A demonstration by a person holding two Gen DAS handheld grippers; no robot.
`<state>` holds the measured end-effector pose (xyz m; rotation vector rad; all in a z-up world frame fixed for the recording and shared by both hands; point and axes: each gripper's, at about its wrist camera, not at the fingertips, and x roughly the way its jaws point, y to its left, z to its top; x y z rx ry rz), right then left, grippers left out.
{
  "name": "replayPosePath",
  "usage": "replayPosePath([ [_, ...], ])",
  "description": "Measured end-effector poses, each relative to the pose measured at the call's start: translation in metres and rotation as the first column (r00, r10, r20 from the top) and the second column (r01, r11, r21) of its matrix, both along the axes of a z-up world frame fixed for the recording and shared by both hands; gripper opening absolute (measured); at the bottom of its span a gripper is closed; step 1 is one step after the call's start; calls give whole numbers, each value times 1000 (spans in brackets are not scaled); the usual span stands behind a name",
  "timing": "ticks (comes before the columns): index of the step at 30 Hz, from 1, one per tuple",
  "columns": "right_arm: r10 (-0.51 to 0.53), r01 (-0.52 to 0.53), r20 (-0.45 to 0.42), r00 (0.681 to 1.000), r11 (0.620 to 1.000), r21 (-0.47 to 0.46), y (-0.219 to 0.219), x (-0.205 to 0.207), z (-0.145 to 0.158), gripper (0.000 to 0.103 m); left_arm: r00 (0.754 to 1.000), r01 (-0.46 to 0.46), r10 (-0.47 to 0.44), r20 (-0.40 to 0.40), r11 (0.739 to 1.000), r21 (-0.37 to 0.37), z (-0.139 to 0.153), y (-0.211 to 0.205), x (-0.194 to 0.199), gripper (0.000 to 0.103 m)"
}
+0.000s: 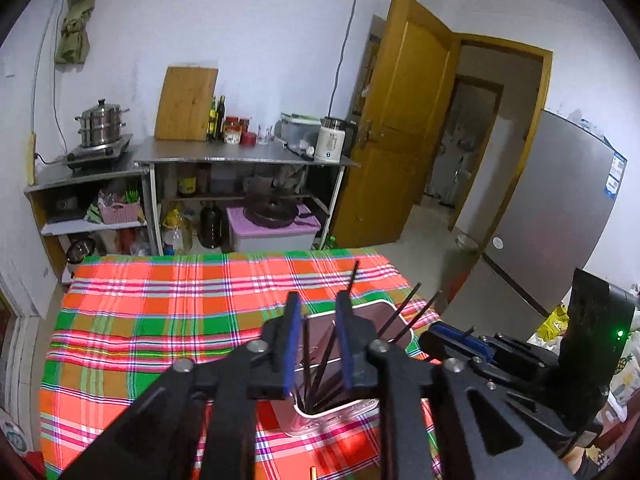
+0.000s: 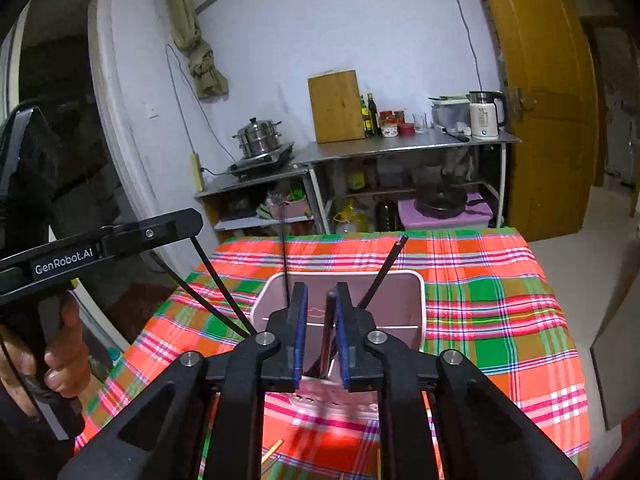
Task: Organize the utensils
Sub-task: 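Lower both black chopsticks into the pink basket and open both tools, then lower both tools to the cloth and grasp a wooden chopstick with each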
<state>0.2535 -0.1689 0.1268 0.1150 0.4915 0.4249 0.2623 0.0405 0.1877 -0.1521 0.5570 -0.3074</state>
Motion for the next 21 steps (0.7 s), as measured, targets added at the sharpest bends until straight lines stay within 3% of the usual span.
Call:
replayPosePath([
  [6, 1, -1, 45, 999, 1000, 16, -10, -27, 15, 14, 998, -4, 4, 59, 1000, 13, 14, 2, -33, 26],
  [11, 11, -11, 68, 998, 1000, 11, -16, -57, 21, 14, 998, 5, -6, 63, 1000, 21, 12, 2, -58, 26],
  [21, 3, -3, 57, 998, 1000, -9, -40, -115, 14, 14, 999, -27, 26, 35, 999, 32, -23, -2, -114, 26],
])
